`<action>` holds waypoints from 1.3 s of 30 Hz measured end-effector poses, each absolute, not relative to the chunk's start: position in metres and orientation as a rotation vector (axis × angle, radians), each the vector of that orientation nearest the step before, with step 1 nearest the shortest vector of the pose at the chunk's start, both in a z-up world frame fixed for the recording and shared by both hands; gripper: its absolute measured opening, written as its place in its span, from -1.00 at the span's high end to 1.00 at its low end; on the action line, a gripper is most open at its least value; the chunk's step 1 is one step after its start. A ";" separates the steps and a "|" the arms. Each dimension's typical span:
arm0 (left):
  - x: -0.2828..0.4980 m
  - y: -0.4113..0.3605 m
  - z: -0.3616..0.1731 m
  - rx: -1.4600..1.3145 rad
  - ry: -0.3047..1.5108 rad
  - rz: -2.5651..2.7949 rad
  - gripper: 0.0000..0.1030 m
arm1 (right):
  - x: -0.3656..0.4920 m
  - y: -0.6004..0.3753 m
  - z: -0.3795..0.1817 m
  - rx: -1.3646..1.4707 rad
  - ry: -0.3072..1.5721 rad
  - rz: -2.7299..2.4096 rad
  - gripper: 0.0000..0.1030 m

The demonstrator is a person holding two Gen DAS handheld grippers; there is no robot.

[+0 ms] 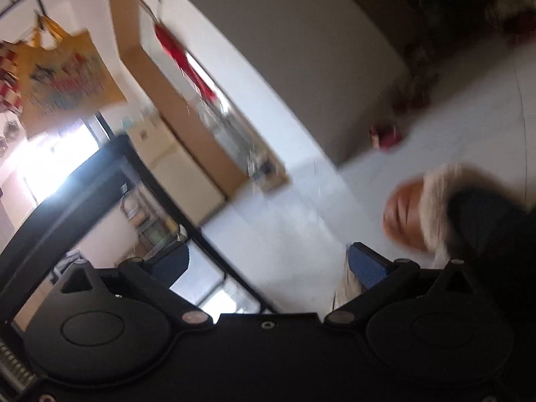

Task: Organize scattered shoes
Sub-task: 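Move the left gripper toward the sole-up beige slide sandal, then grasp the beige slide sandal with the left gripper and lift it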

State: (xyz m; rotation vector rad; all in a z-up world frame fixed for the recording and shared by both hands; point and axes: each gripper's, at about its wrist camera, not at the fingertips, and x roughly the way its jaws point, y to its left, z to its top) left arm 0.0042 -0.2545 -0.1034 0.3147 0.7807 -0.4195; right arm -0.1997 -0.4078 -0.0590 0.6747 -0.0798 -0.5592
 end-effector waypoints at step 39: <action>0.054 -0.273 -0.136 0.229 0.999 -0.308 -0.99 | -0.195 -0.416 -0.068 0.702 -0.034 -0.583 -1.00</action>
